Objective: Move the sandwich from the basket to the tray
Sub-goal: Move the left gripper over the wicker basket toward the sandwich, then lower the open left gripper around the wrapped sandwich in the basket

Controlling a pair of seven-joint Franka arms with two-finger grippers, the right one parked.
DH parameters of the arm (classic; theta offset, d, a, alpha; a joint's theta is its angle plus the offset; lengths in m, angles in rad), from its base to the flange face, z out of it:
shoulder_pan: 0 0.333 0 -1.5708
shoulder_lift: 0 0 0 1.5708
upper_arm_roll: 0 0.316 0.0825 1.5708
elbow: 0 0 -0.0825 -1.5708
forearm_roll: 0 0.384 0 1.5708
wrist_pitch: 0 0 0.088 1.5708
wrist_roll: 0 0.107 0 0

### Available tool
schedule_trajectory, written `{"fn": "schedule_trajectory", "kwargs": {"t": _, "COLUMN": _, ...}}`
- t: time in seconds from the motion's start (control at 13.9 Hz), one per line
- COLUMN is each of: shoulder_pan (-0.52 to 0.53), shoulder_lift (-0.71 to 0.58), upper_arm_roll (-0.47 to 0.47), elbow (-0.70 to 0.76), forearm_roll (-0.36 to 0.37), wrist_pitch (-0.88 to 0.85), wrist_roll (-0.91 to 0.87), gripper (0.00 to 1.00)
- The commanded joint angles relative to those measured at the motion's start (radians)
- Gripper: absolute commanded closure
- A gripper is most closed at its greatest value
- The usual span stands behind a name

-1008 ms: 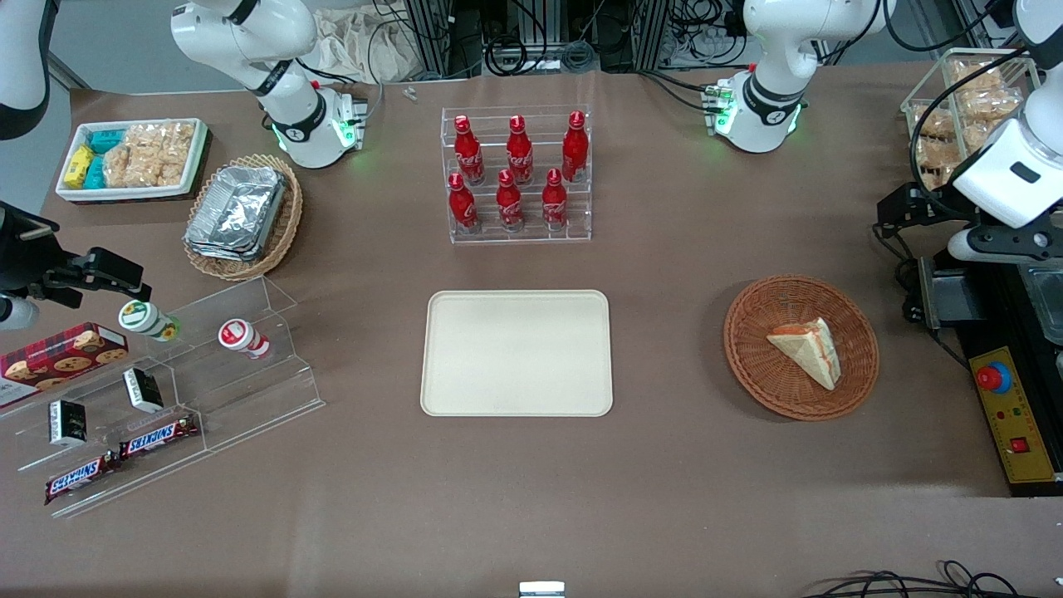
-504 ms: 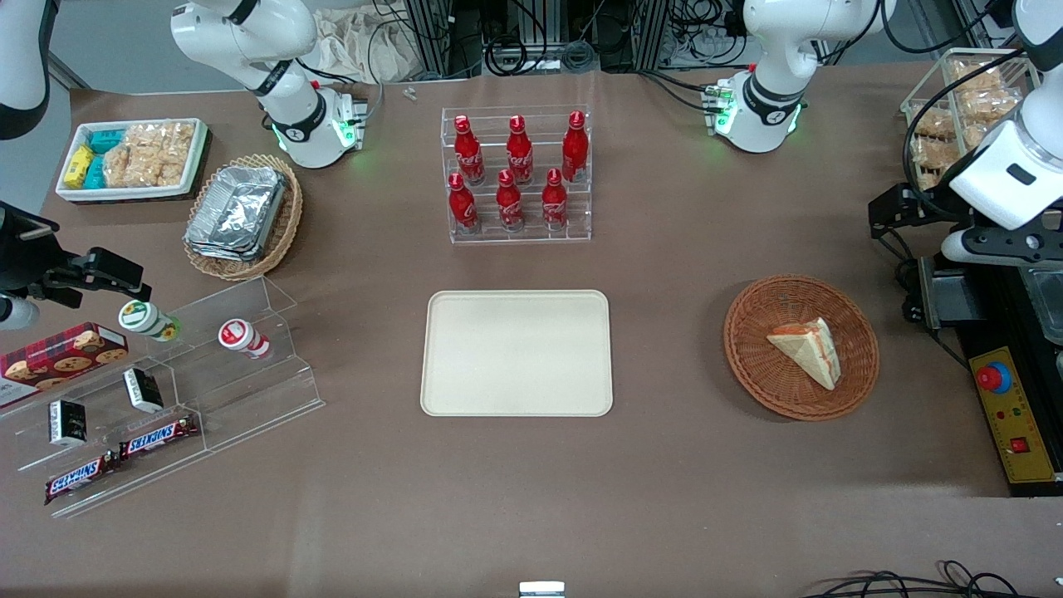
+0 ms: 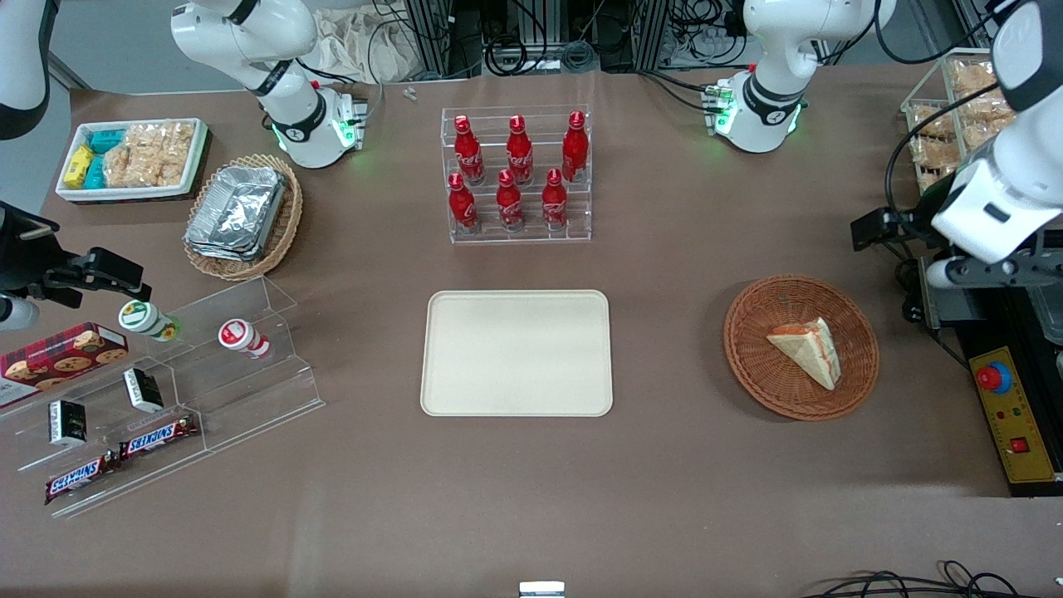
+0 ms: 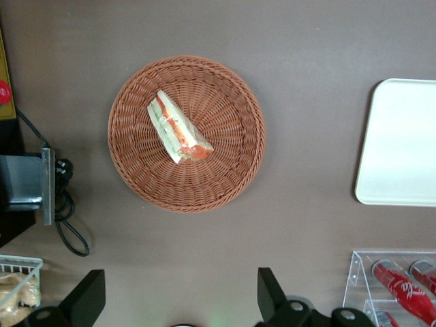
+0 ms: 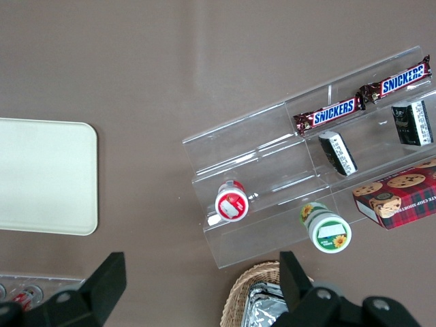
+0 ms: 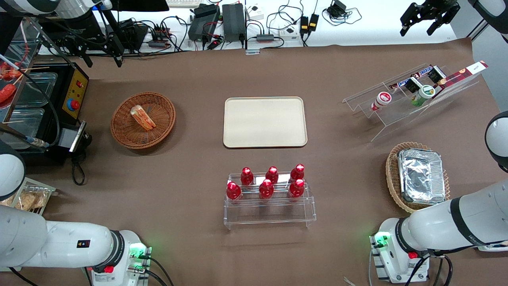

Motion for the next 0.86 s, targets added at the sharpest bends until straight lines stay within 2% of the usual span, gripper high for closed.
{"fn": "schedule_trajectory", "kwargs": {"t": 0.0, "shoulder_pan": -0.015, "shoulder_lift": 0.035, "upper_arm_roll": 0.014, "elbow": -0.026, "forearm_roll": -0.001, "wrist_pitch": 0.046, "wrist_roll": -0.044, "gripper": 0.00}}
{"fn": "schedule_trajectory", "kwargs": {"t": 0.22, "shoulder_pan": -0.014, "shoulder_lift": 0.052, "upper_arm_roll": 0.015, "elbow": -0.063, "forearm_roll": 0.003, "wrist_pitch": 0.085, "wrist_roll": -0.085, "gripper": 0.00}}
{"fn": "schedule_trajectory", "kwargs": {"t": 0.36, "shoulder_pan": -0.006, "shoulder_lift": 0.050, "upper_arm_roll": 0.029, "elbow": -0.119, "forearm_roll": 0.003, "wrist_pitch": 0.154, "wrist_roll": -0.200, "gripper": 0.00}}
{"fn": "schedule_trajectory", "kwargs": {"t": 0.79, "shoulder_pan": -0.007, "shoulder_lift": 0.074, "upper_arm_roll": 0.029, "elbow": -0.354, "forearm_roll": 0.003, "wrist_pitch": 0.487, "wrist_roll": -0.501, "gripper": 0.00}}
